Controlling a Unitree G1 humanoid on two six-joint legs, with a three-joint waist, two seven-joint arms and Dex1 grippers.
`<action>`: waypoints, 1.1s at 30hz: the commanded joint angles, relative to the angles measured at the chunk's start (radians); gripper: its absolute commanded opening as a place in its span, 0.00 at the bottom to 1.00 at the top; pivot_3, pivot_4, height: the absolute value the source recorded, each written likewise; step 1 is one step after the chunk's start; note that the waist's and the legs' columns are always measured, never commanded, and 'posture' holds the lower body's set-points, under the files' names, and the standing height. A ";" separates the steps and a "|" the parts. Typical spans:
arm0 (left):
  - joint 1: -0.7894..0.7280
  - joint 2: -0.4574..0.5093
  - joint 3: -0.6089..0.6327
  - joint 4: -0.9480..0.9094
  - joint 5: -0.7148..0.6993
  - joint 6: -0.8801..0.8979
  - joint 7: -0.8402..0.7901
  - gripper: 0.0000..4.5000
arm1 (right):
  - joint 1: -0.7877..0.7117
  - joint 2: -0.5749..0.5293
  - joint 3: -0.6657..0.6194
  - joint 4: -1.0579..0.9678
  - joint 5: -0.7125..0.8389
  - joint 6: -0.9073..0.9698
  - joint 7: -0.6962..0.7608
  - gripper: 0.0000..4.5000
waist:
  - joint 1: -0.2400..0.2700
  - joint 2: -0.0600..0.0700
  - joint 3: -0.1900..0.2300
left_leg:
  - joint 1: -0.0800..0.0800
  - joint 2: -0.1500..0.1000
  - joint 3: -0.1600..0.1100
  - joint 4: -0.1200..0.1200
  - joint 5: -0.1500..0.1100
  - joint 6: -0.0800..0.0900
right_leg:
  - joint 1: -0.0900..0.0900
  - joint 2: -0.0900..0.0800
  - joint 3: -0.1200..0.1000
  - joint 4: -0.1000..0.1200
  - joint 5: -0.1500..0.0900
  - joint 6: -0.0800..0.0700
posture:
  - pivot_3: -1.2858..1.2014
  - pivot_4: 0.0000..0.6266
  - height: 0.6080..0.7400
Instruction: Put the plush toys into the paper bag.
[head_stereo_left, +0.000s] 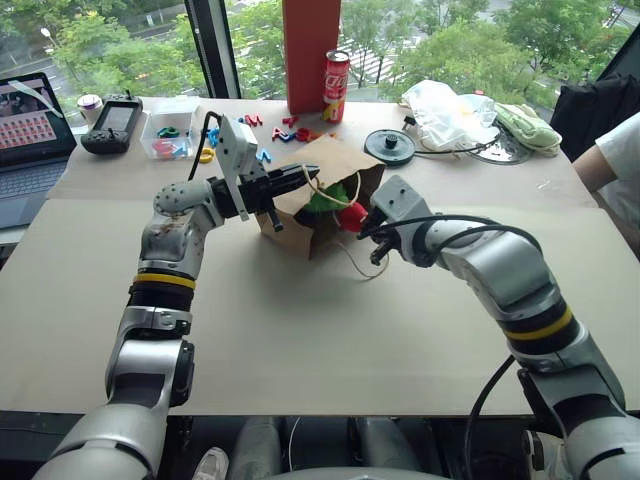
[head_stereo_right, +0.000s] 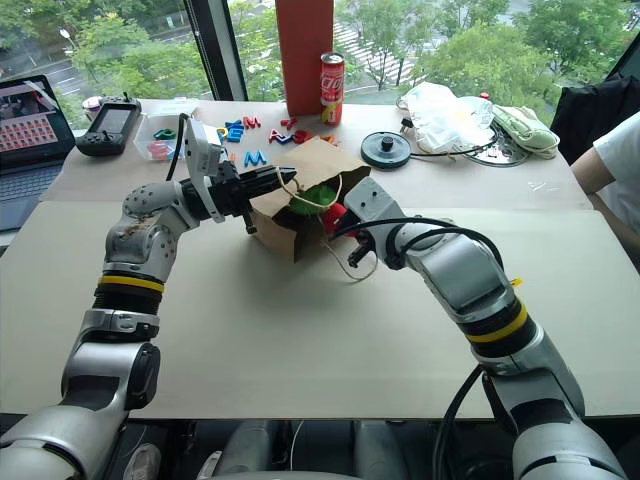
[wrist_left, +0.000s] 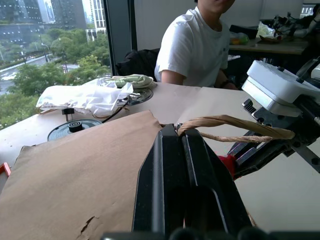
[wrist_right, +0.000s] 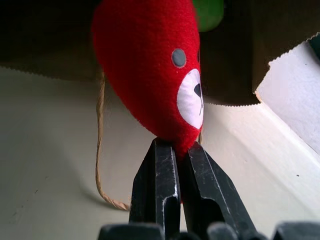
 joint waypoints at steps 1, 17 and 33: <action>-0.016 0.000 0.006 -0.034 -0.010 -0.002 0.001 0.00 | -0.103 0.034 0.094 0.053 -0.085 -0.073 0.016 0.01 | -0.002 0.000 0.000 | 0.000 0.000 0.000 0.000 0.000 0.000 | 0.000 0.000 0.000 0.000 0.000 0.000 | 0.52 0.24 0.99; -0.008 -0.005 0.004 -0.026 -0.008 -0.007 -0.004 0.00 | -0.169 0.257 0.112 0.169 -0.197 -0.184 0.026 0.37 | 0.000 0.000 0.000 | -0.001 0.000 0.000 0.000 0.000 0.000 | 0.000 -0.001 -0.002 0.004 0.000 0.000 | 0.52 0.24 0.99; -0.014 -0.005 0.006 0.000 -0.003 -0.021 -0.010 0.00 | 0.025 0.123 -0.026 -0.113 -0.148 0.014 0.093 0.67 | 0.001 0.001 0.000 | -0.001 0.000 0.000 0.000 0.000 0.000 | 0.000 -0.001 -0.002 0.004 0.000 0.000 | 0.52 0.24 0.99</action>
